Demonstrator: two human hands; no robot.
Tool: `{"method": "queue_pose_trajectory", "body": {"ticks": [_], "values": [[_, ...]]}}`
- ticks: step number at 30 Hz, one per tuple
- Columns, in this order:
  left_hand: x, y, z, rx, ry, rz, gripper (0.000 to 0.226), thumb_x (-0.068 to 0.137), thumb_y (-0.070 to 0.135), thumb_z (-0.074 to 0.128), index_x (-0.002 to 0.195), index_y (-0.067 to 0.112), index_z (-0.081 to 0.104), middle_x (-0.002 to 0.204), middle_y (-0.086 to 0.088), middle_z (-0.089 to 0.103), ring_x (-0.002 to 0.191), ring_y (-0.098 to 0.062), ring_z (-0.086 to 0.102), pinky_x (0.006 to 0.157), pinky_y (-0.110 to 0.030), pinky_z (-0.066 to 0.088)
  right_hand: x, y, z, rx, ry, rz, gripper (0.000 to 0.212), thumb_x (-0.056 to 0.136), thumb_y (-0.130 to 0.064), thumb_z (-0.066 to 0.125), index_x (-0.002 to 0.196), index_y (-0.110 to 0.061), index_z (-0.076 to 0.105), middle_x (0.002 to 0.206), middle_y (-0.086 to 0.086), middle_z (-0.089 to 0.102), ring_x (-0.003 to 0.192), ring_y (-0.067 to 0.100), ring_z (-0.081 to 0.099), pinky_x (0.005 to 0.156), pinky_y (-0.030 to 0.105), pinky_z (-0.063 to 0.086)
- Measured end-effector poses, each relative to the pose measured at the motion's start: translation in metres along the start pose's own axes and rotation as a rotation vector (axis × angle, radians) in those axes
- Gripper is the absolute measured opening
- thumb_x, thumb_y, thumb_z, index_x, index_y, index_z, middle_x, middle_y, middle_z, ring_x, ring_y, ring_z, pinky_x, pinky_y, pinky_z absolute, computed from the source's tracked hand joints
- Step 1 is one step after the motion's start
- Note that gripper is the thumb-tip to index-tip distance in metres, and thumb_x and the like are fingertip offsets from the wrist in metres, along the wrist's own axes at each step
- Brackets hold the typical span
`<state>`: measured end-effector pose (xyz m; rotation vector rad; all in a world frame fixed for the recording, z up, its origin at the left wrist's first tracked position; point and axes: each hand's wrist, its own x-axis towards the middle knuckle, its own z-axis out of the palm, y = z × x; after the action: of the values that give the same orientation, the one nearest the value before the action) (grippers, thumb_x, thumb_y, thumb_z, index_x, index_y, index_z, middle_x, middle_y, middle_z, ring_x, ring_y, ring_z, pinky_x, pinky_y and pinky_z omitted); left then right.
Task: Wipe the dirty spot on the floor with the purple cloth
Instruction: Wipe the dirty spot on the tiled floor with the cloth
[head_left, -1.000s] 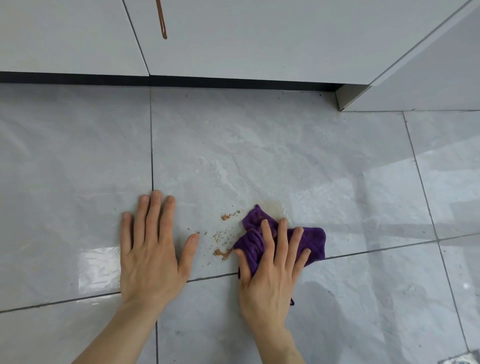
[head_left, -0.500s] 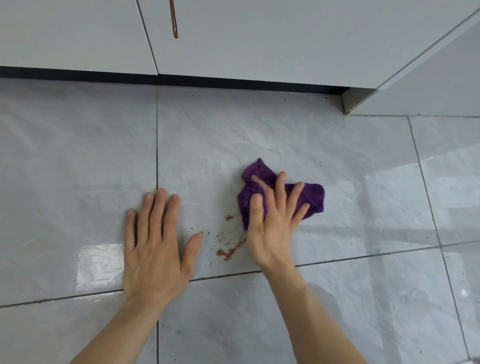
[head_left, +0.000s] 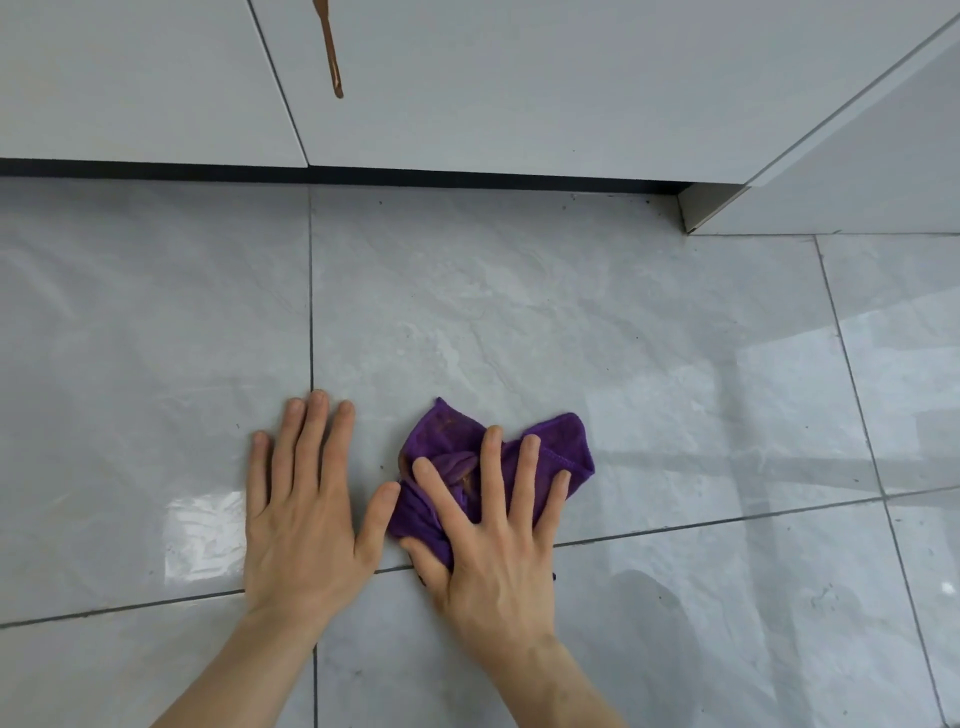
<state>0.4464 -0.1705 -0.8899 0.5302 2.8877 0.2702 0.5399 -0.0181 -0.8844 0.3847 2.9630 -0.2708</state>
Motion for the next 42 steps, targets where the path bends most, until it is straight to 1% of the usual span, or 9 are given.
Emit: {"method": "queue_pose_trajectory", "body": {"ticks": [4,10,17,23,27,29,32,37,42], "values": [[0.0,-0.001,0.0,0.007,-0.018,-0.001,0.082,0.099,0.064,0.013,0.163,0.012,0.021,0.173,-0.01,0.016,0.162,-0.027,0.009,0.128,-0.056,0.016,0.009,0.02,-0.006,-0.011,-0.015,-0.038,0.068,0.095,-0.078,0.035,0.156,-0.054,0.019,0.171,0.015,0.013,0.156,0.048,0.003,0.114,0.077,0.016],[-0.001,-0.001,0.002,0.008,-0.031,-0.017,0.081,0.099,0.062,0.02,0.163,0.012,0.019,0.174,-0.01,0.013,0.162,-0.026,0.006,0.129,-0.056,0.014,0.07,0.072,-0.021,0.021,0.02,0.197,0.068,0.096,-0.076,0.026,0.158,-0.053,0.007,0.173,0.009,0.0,0.156,0.043,-0.012,0.118,0.075,0.002],[0.0,-0.002,0.001,0.017,-0.052,-0.019,0.083,0.099,0.064,0.012,0.163,0.013,0.018,0.174,-0.009,0.012,0.162,-0.026,0.005,0.129,-0.055,0.014,0.055,0.062,-0.015,0.102,0.061,0.3,0.068,0.099,-0.07,0.027,0.16,-0.046,0.008,0.173,0.007,-0.002,0.157,0.038,-0.014,0.121,0.07,0.003],[0.001,-0.001,0.002,0.033,-0.043,-0.021,0.083,0.099,0.065,0.013,0.163,0.012,0.017,0.174,-0.01,0.012,0.162,-0.027,0.005,0.129,-0.055,0.014,-0.015,0.042,0.0,0.139,0.084,0.296,0.068,0.1,-0.059,0.036,0.161,-0.035,0.02,0.172,0.014,0.005,0.158,0.04,-0.007,0.12,0.072,0.01],[0.0,0.001,0.001,0.024,-0.02,-0.018,0.083,0.099,0.063,0.017,0.162,0.01,0.022,0.172,-0.013,0.017,0.161,-0.029,0.009,0.128,-0.057,0.016,-0.029,0.007,0.004,0.113,0.04,0.19,0.067,0.101,-0.063,0.037,0.161,-0.038,0.02,0.171,0.018,0.01,0.157,0.044,0.001,0.12,0.069,0.014],[0.0,0.001,0.002,0.019,-0.005,-0.013,0.082,0.099,0.061,0.019,0.162,0.009,0.023,0.172,-0.014,0.018,0.161,-0.03,0.011,0.128,-0.057,0.016,-0.038,-0.014,0.012,0.06,0.025,0.09,0.069,0.098,-0.065,0.045,0.159,-0.041,0.023,0.169,0.019,0.018,0.156,0.046,0.012,0.119,0.067,0.019],[0.0,0.001,0.002,0.008,0.007,-0.01,0.081,0.099,0.06,0.022,0.161,0.008,0.026,0.172,-0.014,0.019,0.161,-0.03,0.013,0.128,-0.058,0.017,-0.044,-0.022,0.021,0.034,0.051,0.067,0.07,0.095,-0.067,0.051,0.158,-0.044,0.028,0.167,0.017,0.026,0.153,0.045,0.022,0.116,0.063,0.024],[-0.001,0.0,0.002,0.012,0.001,-0.006,0.082,0.099,0.062,0.017,0.162,0.01,0.022,0.173,-0.011,0.016,0.162,-0.027,0.008,0.129,-0.056,0.014,-0.02,0.016,0.01,0.093,0.087,0.153,0.062,0.103,-0.063,0.03,0.16,-0.04,0.021,0.172,0.012,0.012,0.158,0.038,0.005,0.123,0.061,0.015],[-0.001,0.001,0.003,0.016,0.012,-0.013,0.082,0.098,0.061,0.022,0.162,0.009,0.023,0.173,-0.012,0.016,0.161,-0.029,0.01,0.129,-0.056,0.013,0.059,0.065,-0.007,0.096,0.143,0.321,0.065,0.103,-0.062,0.029,0.162,-0.035,0.015,0.172,0.014,0.006,0.158,0.038,-0.005,0.125,0.063,0.009]]}}
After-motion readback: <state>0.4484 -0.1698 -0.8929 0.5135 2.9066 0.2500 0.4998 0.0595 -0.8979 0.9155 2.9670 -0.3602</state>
